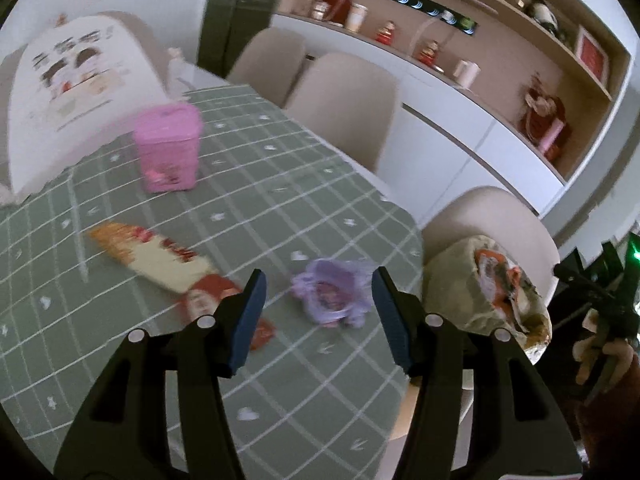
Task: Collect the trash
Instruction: 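Open the right gripper to drop the black clip into the trash bag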
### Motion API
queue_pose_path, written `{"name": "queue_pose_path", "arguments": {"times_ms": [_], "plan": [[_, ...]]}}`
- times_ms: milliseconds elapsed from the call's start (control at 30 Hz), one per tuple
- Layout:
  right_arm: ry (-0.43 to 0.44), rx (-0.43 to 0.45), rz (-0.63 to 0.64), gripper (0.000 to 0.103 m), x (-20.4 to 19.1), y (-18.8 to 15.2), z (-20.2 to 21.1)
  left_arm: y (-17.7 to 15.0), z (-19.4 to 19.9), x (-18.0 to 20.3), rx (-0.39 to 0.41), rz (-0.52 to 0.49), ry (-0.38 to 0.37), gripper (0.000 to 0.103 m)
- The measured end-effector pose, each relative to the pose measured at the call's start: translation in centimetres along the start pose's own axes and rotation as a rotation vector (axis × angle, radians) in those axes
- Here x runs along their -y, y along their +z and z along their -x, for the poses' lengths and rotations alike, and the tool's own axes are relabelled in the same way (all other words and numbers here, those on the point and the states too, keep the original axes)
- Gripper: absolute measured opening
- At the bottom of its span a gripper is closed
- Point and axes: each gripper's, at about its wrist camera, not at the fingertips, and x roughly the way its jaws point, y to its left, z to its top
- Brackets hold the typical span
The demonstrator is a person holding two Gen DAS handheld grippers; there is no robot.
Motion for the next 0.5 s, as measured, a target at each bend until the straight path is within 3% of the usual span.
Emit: {"name": "queue_pose_path", "arguments": {"times_ms": [233, 500], "plan": [[0.020, 0.067, 0.025, 0.053, -3.7, 0.9, 2.2, -1.9, 2.1, -6.7, 0.019, 0.092, 0.063, 0.054], [0.086, 0.025, 0.122, 0.053, -10.0, 0.0, 0.7, -3.5, 3.5, -13.3, 0.021, 0.199, 0.151, 0.054]]}}
